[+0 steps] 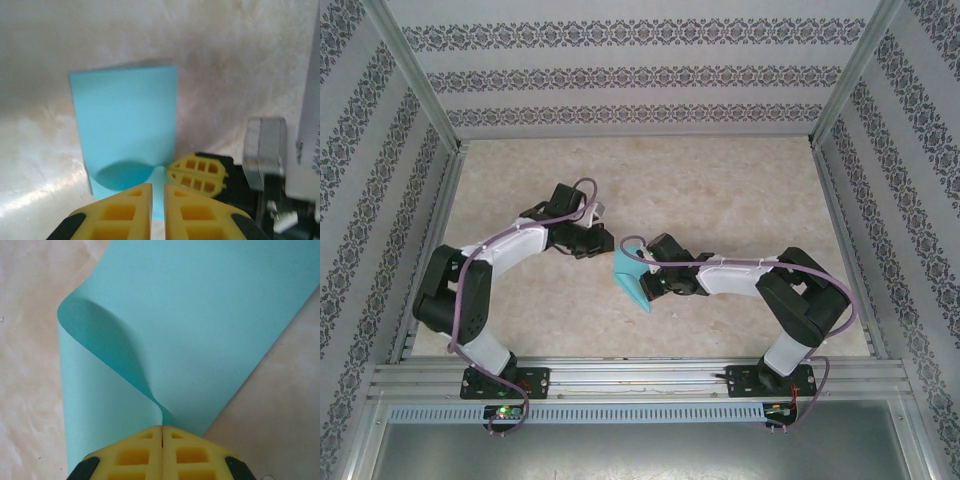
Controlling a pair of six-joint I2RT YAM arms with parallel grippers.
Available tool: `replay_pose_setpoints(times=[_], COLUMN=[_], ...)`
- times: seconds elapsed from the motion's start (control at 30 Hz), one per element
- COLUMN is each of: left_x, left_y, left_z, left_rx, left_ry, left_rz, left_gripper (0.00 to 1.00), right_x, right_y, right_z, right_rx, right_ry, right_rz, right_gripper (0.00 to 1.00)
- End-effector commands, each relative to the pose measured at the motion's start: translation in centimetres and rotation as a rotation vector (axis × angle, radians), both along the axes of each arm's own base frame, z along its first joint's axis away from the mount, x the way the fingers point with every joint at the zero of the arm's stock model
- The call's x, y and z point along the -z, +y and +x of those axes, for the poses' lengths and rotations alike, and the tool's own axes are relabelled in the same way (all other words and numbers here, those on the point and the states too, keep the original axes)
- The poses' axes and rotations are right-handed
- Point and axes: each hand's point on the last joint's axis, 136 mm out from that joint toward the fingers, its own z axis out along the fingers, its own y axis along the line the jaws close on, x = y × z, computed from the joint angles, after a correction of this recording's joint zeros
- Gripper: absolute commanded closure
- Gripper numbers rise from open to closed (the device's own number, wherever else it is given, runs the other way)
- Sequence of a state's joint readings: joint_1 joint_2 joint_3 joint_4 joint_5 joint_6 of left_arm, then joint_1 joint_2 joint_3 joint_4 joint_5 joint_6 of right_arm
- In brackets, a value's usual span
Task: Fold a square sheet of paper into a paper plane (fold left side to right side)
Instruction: Third fold the triangle at the center of the table.
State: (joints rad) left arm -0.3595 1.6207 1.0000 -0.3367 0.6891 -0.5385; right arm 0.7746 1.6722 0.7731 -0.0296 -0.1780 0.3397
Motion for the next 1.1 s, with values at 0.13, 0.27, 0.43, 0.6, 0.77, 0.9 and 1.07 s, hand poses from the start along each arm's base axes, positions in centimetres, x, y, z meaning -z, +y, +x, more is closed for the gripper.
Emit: replay_pose_setpoints(times=[0.13,0.27,0.43,0.6,0.77,0.9,1.07], left_x=[0.4,1.0,2.1,3.6,4.2,4.6,5.4], left_y=[-2.5,-4.1,-5.5,-6.0,-6.2,-6.3,-6.3], left_z=[-3.9,-4.6,-4.6,-4.7,-4.8,-4.9,-5.0], left_rx=[0.065,0.075,0.094,0.101,0.107,0.115,0.116], left_ry=[0.073,0.104,0.132,0.162,0.174,0.184,0.203], left_rz=[-0.185,-0.233,-0.225,-0.187,-0.167,-0.163,-0.149], left_gripper=[0.88,0.89,0.89,0.89,0.89,0.89,0.89], right_x=[2.4,2.7,2.9,2.8,2.9,3.1,3.2], right_y=[-1.6,-1.8,-1.8,-1.8,-1.8,-1.9,-2.0], right_z=[-2.0,-2.0,-2.0,-2.0,-2.0,-2.1,-2.1], right_rx=[-0.042,-0.038,-0.037,-0.035,-0.034,-0.035,-0.032], right_ry=[0.086,0.090,0.096,0.096,0.100,0.103,0.104], right_rz=[-0.053,-0.062,-0.065,-0.066,-0.069,-0.076,-0.083], right_gripper=[1.00,1.00,1.00,1.00,1.00,1.00,1.00])
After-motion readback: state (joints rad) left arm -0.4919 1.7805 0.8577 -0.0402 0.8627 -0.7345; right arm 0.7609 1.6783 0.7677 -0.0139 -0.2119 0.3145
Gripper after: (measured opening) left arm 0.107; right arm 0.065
